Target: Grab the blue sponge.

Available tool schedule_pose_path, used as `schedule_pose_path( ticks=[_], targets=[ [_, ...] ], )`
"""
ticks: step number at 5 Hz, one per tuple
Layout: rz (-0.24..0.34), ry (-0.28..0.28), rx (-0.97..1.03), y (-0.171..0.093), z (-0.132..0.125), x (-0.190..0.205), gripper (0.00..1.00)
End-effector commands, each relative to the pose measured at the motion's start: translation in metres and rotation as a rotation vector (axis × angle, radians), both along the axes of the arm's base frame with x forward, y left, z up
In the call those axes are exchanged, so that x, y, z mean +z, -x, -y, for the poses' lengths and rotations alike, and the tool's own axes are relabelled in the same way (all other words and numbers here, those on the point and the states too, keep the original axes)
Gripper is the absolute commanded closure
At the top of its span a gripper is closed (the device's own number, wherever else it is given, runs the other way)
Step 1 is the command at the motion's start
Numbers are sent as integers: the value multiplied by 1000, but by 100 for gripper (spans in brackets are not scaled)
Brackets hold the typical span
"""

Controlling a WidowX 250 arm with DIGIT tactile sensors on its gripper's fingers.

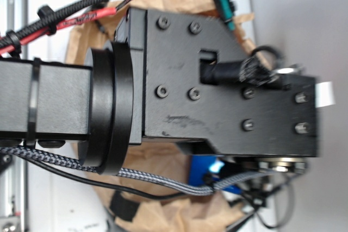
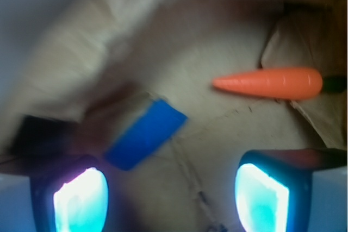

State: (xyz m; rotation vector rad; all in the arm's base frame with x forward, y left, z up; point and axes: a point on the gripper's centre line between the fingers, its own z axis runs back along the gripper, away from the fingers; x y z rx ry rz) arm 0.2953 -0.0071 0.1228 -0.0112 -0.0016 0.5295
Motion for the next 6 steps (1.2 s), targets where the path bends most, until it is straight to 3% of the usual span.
schedule_pose_path(
  ticks=[1, 2, 3, 5, 6],
  targets=[
    [73, -37, -47, 22, -25, -10, 0],
    [71, -28, -29, 24, -18, -33, 0],
    [117, -18, -4, 16, 3, -61, 0],
    [86, 53, 93, -10, 24, -49, 0],
    [121, 93, 111, -6, 27, -42, 0]
  ],
)
